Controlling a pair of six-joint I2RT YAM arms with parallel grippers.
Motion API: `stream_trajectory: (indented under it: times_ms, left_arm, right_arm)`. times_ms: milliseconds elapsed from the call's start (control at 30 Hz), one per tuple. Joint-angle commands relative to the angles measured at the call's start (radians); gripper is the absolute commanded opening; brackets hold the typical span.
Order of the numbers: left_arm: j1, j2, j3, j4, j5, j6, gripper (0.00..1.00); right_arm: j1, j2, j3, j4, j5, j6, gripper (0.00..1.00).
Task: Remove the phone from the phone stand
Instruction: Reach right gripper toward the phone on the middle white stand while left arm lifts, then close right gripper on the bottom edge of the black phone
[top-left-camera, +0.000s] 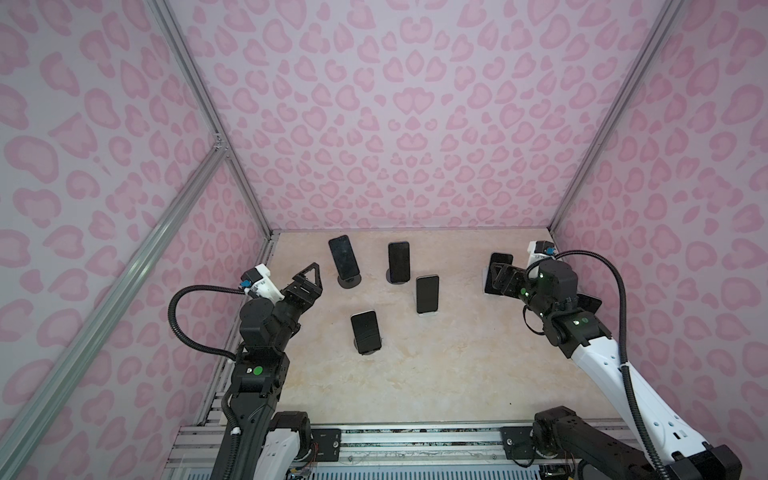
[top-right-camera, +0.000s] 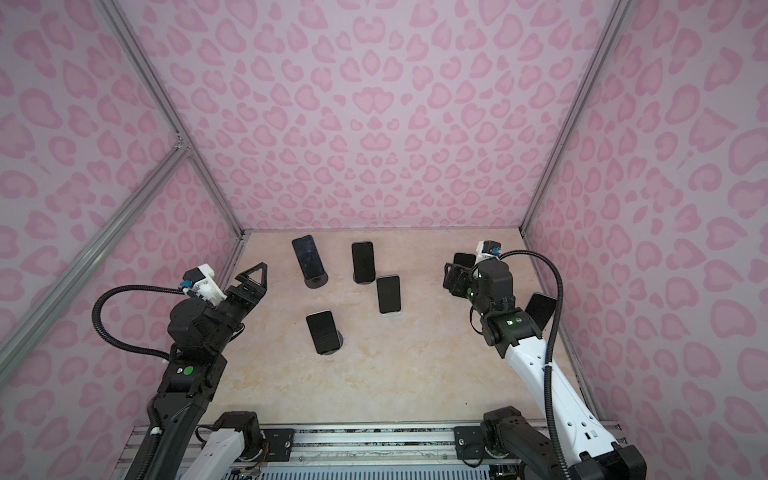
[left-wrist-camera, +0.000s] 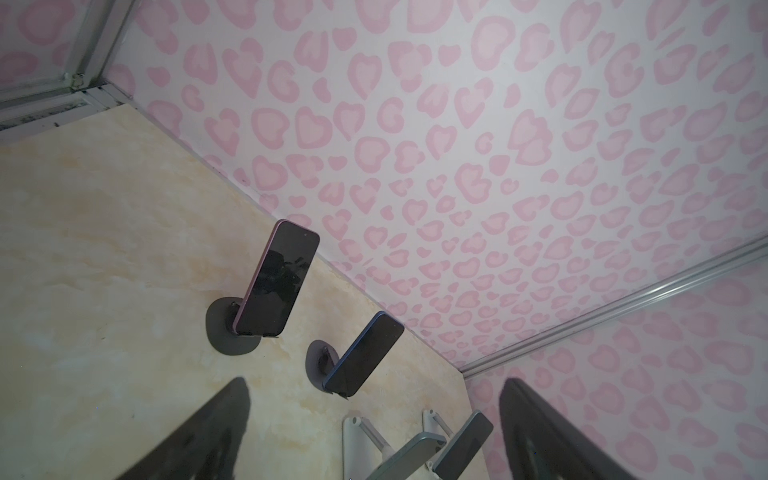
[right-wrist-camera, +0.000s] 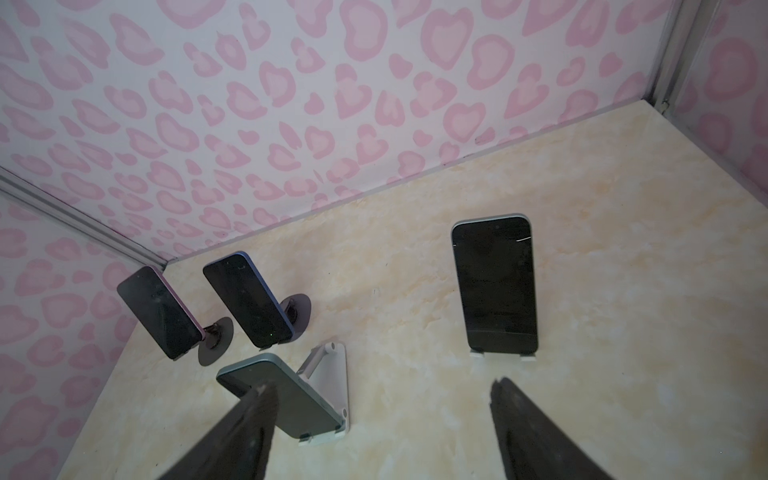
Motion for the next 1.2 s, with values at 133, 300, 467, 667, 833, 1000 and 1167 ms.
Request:
stream_trajectory:
  times_ms: [133, 300, 467, 667, 833, 1000, 1167]
  left_arm:
    - [0.001, 0.023, -0.016, -0.124, 0.037, -0.044, 0.97]
    - [0.000, 0.083, -0.042, -0.168, 0.184, -0.047, 0.97]
    - [-0.019, 0.091, -0.079, -0.167, 0.307, -0.038, 0.98]
    - [-0.033, -0.026, -0.098, -0.218, 0.263, -0.020, 0.98]
    - [-0.034, -0.097, -0.113, -0.247, 0.241, -0.002, 0.97]
    - [-0.035, -0.106, -0.113, -0.261, 0.249, 0.009, 0.96]
    - [-0.037, -0.094, -0.111, -0.254, 0.244, 0.008, 0.96]
  right_arm:
    - [0.170, 0.054, 0.056, -0.084, 0.138, -0.010, 0.84]
    - [0.280, 0.133, 0.101, -0.102, 0.185, 0.016, 0.93]
    - [0.372, 0.235, 0.162, -0.084, 0.185, -0.001, 0.99]
    - [0.435, 0.364, 0.220, -0.051, 0.219, -0.006, 1.00]
    - [0.435, 0.468, 0.281, -0.027, 0.217, -0.022, 1.00]
    - [0.431, 0.559, 0.349, -0.034, 0.225, -0.048, 1.00]
    - [0.425, 0.628, 0.384, -0.030, 0.213, -0.046, 0.99]
